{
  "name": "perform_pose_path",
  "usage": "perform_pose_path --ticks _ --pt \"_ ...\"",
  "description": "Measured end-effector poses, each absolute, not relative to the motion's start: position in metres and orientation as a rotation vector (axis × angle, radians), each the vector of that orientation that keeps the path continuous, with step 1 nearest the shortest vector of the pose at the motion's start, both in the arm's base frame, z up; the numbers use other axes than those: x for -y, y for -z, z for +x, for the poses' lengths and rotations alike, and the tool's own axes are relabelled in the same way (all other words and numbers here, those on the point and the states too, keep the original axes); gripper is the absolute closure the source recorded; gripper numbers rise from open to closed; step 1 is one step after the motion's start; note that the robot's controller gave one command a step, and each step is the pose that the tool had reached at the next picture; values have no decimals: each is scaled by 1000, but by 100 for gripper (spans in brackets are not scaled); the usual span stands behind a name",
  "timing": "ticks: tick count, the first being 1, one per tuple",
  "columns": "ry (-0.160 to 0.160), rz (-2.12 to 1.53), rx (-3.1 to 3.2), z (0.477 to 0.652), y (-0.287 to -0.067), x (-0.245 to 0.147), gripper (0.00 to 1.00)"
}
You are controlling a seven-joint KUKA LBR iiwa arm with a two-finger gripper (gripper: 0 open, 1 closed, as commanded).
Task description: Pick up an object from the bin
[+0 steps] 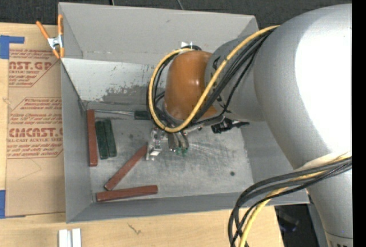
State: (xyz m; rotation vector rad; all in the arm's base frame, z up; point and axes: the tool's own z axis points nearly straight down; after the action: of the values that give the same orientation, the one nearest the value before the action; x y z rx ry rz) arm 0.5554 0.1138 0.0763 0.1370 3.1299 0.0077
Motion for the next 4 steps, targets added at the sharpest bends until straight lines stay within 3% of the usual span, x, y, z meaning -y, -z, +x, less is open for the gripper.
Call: perform_pose_path --ticks 1,2,3,4 --pt "-8 137 -3130 555 -76 -114 100" --pt "2 59 -3145 548 -132 -112 100" --pt "-2 108 -3137 571 -76 -101 0" --pt "-2 107 -3136 571 -79 -101 0"
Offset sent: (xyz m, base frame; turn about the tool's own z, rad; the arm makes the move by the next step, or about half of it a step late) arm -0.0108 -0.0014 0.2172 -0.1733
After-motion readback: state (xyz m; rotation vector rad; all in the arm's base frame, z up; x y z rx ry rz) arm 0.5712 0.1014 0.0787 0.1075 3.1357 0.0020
